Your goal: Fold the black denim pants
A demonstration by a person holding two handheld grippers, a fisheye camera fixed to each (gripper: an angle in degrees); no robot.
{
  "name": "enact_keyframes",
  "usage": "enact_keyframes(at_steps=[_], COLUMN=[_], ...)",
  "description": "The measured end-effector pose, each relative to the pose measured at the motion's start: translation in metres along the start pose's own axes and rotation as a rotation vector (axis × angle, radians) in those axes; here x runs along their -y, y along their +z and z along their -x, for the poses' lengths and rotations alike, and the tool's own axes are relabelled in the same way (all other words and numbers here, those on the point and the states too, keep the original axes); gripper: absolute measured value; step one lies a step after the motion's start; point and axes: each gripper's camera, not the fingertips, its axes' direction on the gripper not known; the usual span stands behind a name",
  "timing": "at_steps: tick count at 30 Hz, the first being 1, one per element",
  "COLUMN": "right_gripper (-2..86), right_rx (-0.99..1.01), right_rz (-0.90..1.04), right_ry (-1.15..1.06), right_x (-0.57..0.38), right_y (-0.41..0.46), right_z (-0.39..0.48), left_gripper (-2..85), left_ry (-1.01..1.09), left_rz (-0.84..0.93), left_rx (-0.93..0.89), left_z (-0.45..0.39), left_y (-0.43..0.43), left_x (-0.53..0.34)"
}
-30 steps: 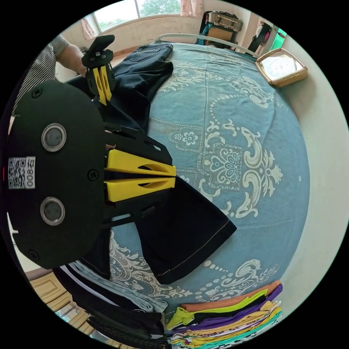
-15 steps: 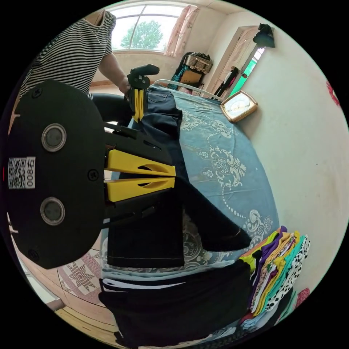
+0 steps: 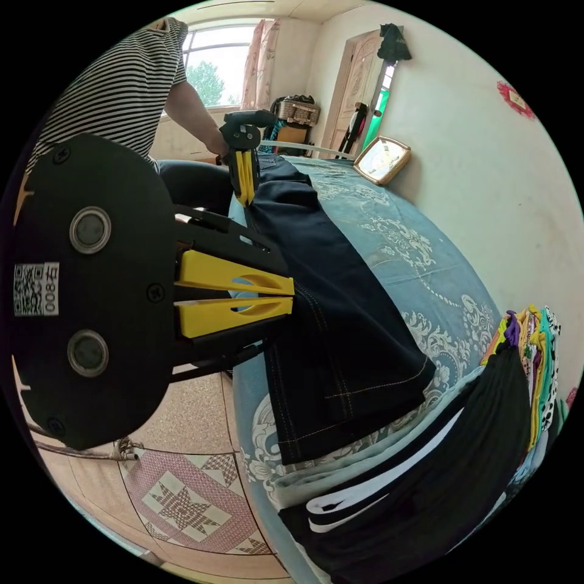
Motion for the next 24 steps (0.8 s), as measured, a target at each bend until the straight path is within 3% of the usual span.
enact_keyframes(at_steps=[14, 20, 24], right_gripper=[1.1, 4.7, 7.7], right_rx=[0.16, 0.098, -0.054], right_rz=[-0.049, -0.198, -0.215], right_ry=[0.096, 0.156, 0.113], right_x=[-0.066, -0.092, -0.084], right_y=[-0.023, -0.07, -0.088], right_z=[-0.11, -0.158, -0.173], left_gripper=[1.6, 1.0, 1.5], left_ry=[-0.037, 0.007, 0.017], left_rz=[0.1, -0.001, -0.093], left_rx=[-0.036, -0.047, -0.123], left_z=[0.008, 0.006, 0.023], left_y=[-0.132, -0.217, -0.25], left_x=[0.073, 0.109, 0.164])
